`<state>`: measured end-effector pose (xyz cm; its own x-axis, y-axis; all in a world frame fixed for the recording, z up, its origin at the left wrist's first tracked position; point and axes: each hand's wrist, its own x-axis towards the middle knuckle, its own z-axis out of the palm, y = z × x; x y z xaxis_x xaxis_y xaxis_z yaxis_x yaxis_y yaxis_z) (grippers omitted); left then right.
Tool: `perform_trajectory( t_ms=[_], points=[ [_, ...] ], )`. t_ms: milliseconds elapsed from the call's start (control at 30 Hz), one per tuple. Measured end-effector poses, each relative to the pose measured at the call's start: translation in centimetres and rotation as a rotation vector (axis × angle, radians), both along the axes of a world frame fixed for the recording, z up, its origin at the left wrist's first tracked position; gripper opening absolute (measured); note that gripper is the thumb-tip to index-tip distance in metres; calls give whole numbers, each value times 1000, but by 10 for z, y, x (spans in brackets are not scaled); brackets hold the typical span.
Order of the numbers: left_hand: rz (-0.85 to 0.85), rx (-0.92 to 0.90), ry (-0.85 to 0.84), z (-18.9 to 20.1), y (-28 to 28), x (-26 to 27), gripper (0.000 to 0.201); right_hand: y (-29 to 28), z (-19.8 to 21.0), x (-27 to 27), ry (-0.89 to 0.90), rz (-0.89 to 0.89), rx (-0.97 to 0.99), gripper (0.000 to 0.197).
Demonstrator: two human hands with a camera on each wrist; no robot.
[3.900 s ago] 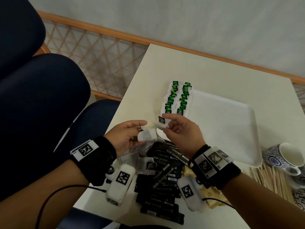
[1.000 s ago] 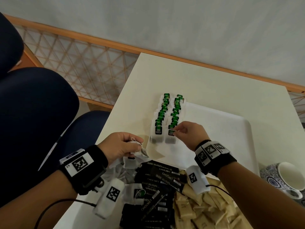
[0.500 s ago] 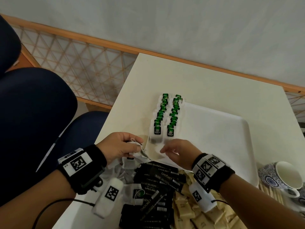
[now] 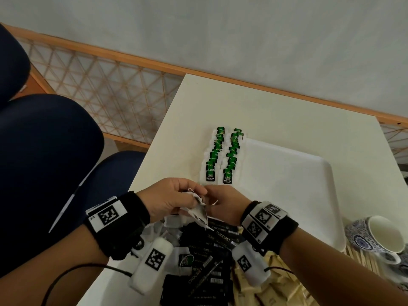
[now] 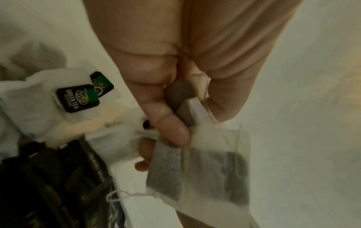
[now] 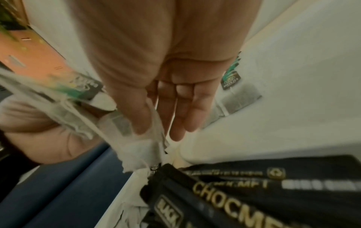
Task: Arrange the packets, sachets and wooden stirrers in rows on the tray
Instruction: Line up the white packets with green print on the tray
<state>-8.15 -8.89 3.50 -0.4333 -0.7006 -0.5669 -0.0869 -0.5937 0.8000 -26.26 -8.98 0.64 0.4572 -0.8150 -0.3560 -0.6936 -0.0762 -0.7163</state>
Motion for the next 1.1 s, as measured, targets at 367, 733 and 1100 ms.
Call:
perform_trajectory(
  t_ms=[367,733,1100],
  points=[
    [71,4,-167,-24,4,24,37,-7,-2,-36,-26,-262,110,28],
    [209,-74,-213,-32,-2,27,14,-8,4,-37,-159,-418,69,23],
    [143,-97,-187,-37,-3,-4,12,-7,10,-19,-434,-457,194,13]
  ],
)
